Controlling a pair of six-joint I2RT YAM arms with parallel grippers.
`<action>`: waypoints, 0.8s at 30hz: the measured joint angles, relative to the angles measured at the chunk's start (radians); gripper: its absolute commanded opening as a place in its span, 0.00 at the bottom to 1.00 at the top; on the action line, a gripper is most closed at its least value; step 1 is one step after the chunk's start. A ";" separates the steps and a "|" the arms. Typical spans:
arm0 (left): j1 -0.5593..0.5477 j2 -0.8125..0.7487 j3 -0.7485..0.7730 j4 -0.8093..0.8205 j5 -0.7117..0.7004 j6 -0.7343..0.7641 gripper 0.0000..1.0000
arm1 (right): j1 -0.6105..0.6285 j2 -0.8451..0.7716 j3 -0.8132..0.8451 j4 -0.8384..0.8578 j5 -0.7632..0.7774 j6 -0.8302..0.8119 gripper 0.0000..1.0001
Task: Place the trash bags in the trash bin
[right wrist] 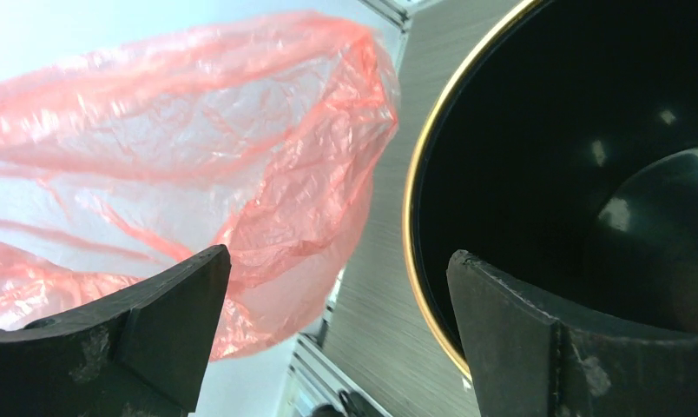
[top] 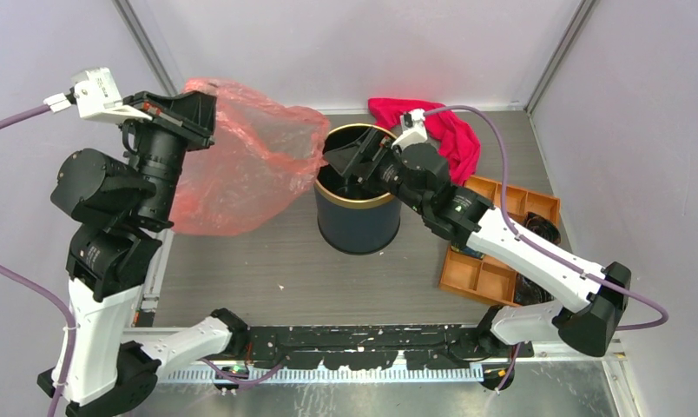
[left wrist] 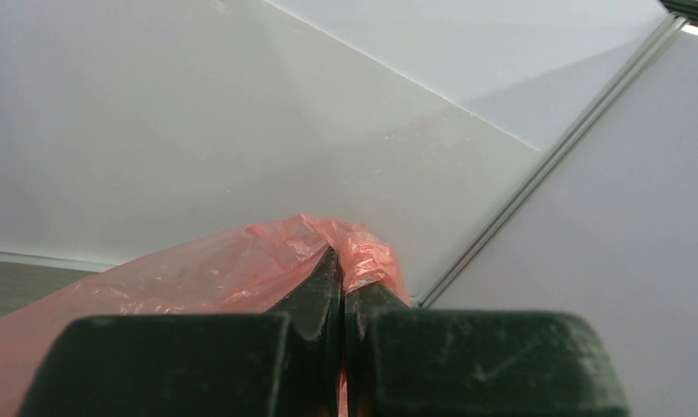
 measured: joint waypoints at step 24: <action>0.000 0.144 0.127 -0.004 0.161 -0.104 0.01 | -0.143 -0.114 -0.256 0.414 0.018 0.317 1.00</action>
